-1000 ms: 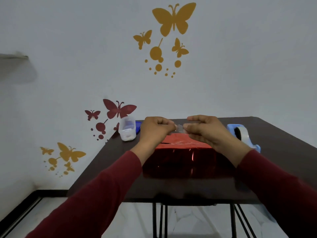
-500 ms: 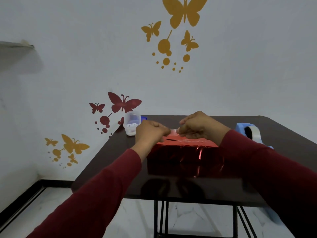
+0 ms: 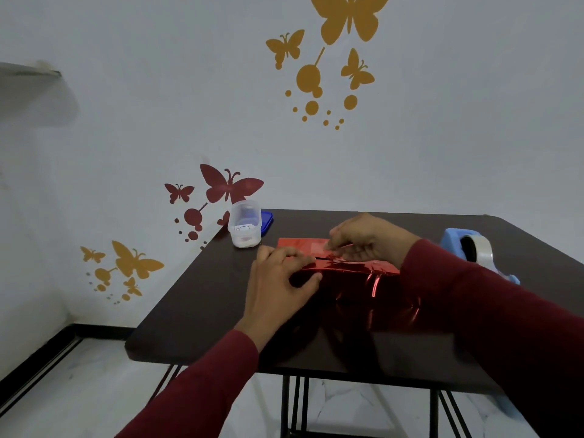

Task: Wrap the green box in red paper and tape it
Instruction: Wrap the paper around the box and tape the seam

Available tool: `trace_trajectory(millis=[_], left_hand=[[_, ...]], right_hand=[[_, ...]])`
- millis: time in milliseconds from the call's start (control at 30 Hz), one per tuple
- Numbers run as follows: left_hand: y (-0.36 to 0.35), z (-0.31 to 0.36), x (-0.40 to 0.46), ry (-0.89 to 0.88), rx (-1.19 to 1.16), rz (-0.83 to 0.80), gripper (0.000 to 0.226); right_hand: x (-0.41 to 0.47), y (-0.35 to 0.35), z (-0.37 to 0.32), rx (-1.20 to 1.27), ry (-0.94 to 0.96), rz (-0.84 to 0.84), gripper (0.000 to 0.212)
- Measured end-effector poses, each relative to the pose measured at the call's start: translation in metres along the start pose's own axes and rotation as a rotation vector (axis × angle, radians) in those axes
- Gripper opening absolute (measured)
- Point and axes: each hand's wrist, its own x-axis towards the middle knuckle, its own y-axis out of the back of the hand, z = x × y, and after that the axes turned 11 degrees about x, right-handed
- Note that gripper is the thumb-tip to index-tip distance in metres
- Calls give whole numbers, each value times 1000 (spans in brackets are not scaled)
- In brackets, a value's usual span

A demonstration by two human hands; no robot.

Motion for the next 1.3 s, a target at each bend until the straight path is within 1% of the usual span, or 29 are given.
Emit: trace_trajectory(millis=[233,400,533,733,933,1067,1133,1200,1233,1300], left_hand=[[-7,-3,-7,-4,6,90,40],[-9,-5,-9,-24,24,119,40],[-8,-5,-10,-16,18,128,39],[-7,-4,-10,-16,13,131,39],[-9,-6,-9,-26,13,124,40],[-9,-4,-9,-20,27,137,43],[-7,-3,-8,-2,14,116,52],[-4,-1,-7,1,27,31,64],[-2,1,-6,-3,44,-19,66],[-2,2,-5,-5,67,-85,61]], right_hand=[[7,-2,5,-12,0,10,21],[10,-3,7,-38,-7,17,17],[12,-4,8,-51,-5,24,18],[16,-8,9,-112,8,59,30],[16,-15,8,-231,31,110,19],[15,-17,6,-274,29,129,20],[15,-19,5,-288,22,138,24],[15,-20,5,-301,11,147,27],[15,-21,5,-304,8,151,28],[16,-21,4,-317,8,158,28]])
